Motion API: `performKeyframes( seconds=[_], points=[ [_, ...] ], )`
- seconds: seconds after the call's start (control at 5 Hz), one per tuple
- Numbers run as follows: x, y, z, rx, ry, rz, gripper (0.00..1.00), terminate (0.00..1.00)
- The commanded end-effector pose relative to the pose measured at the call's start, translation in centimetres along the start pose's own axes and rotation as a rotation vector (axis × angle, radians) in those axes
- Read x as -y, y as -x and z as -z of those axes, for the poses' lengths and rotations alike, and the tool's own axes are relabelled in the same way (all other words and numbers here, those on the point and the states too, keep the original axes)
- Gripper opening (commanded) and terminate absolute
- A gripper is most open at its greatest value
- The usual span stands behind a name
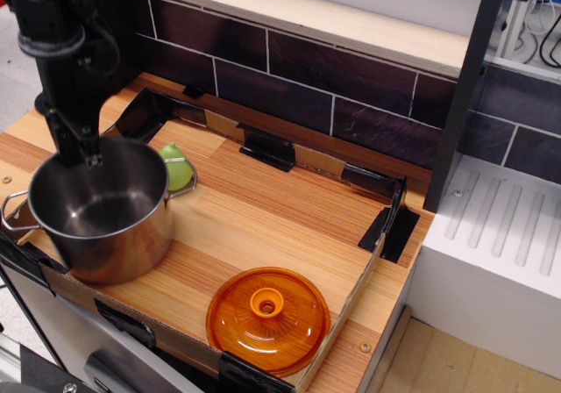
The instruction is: Topple metal pot
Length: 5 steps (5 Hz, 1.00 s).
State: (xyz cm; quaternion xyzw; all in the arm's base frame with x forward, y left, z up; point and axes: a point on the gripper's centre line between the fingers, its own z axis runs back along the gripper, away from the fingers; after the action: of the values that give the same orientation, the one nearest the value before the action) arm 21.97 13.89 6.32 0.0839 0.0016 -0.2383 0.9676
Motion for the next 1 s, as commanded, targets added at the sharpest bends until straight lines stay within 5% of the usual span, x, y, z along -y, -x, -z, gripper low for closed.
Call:
performKeyframes(
  seconds=[0.0, 0.6, 0.8],
  points=[
    [-0.3, -1.9, -4.3, 0.053, -0.046, -0.028, 0.0, 0.0],
    [2.5, -7.9, -11.1, 0.114, 0.09, -0.144, 0.0, 0.0],
    [3.8, -10.9, -11.7, 0.211, -0.013, -0.172, 0.0, 0.0]
  ],
)
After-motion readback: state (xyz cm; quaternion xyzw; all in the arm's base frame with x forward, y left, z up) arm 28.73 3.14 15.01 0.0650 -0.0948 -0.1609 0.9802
